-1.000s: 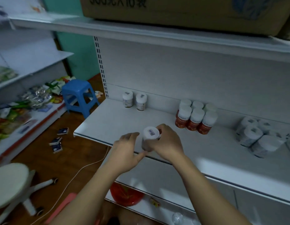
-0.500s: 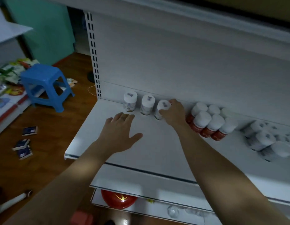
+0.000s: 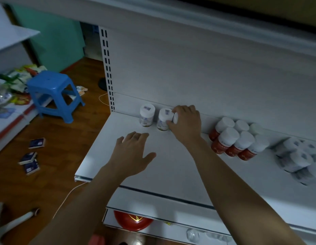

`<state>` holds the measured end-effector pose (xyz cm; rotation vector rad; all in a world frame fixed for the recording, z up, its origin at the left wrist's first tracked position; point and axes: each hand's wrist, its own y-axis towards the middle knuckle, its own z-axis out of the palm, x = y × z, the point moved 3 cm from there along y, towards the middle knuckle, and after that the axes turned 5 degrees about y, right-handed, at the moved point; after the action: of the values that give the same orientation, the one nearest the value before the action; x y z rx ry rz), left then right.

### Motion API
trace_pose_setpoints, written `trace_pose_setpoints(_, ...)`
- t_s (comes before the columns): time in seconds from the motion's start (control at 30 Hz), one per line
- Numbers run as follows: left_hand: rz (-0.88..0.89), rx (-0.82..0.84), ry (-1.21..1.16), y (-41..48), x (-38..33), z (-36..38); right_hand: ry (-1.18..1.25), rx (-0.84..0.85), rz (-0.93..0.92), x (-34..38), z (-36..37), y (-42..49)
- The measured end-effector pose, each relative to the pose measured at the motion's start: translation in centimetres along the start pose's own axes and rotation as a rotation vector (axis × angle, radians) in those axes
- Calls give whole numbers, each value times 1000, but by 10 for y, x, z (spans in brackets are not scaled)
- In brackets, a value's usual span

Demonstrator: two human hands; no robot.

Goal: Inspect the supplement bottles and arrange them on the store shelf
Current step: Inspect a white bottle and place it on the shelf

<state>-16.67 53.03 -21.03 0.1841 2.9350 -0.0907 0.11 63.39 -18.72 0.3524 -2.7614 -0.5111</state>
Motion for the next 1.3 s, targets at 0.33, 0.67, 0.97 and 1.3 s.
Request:
trace_pose_setpoints(0.33, -135, -4, -33, -35, -5, 1, -185, 179, 57, 15, 26, 30)
trace_pose_setpoints(0.67, -185, -36, 5, -61, -38, -13, 388, 106, 103, 26, -43, -21)
trace_pose_setpoints(0.97, 97, -268, -376, -102, -122, -38, 1074, 136, 232, -13, -144, -143)
trace_pose_setpoints(1.3, 224, -52, -682, -136, -174, -46, 1464, 217, 236, -63, -154, -181)
